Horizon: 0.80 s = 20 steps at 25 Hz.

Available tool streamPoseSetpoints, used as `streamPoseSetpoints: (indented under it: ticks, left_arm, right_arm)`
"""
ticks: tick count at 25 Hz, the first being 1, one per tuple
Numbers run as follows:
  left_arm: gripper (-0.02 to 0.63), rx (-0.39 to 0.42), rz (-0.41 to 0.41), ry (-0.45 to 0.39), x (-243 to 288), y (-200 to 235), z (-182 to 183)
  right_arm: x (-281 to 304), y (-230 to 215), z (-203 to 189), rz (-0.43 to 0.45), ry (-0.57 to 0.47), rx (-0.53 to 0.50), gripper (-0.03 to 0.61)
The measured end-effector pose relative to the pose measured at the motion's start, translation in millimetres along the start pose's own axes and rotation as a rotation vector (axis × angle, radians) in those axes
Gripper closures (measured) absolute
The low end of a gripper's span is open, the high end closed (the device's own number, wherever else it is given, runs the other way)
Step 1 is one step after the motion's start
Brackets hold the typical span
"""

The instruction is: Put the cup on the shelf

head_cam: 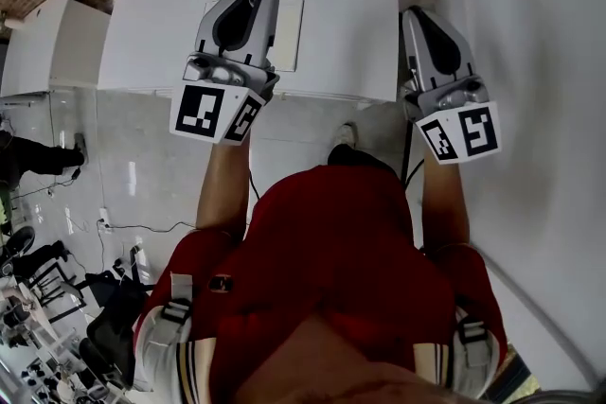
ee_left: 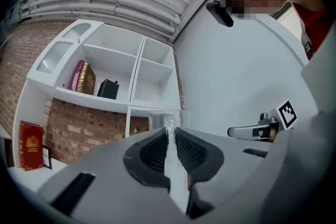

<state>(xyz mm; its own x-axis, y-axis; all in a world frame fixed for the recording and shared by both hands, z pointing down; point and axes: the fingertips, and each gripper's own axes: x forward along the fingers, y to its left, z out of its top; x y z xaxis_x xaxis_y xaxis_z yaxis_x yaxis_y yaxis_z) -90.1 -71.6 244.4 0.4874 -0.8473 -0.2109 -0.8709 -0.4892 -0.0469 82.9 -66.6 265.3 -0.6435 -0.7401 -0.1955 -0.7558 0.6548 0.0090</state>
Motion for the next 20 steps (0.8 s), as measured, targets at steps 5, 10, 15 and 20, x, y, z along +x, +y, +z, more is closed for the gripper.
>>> streamPoseSetpoints:
  ticks: [5, 10, 15, 20]
  left_arm:
    - [0.578, 0.008, 0.034, 0.005, 39, 6, -10]
    - [0.578, 0.013, 0.072, 0.005, 72, 12, -17]
    - [0.578, 0.019, 0.092, 0.017, 94, 22, -24]
    - [0.578, 0.030, 0.089, 0.030, 108, 32, -30]
  right_arm:
    - [14, -39, -4, 0.019, 0.001, 0.007, 0.581]
    - [24, -69, -6, 0.043, 0.006, 0.009, 0.581]
    - [35, -86, -8, 0.047, 0.011, 0.006, 0.581]
    - [44, -89, -9, 0.046, 0.012, 0.003, 0.581]
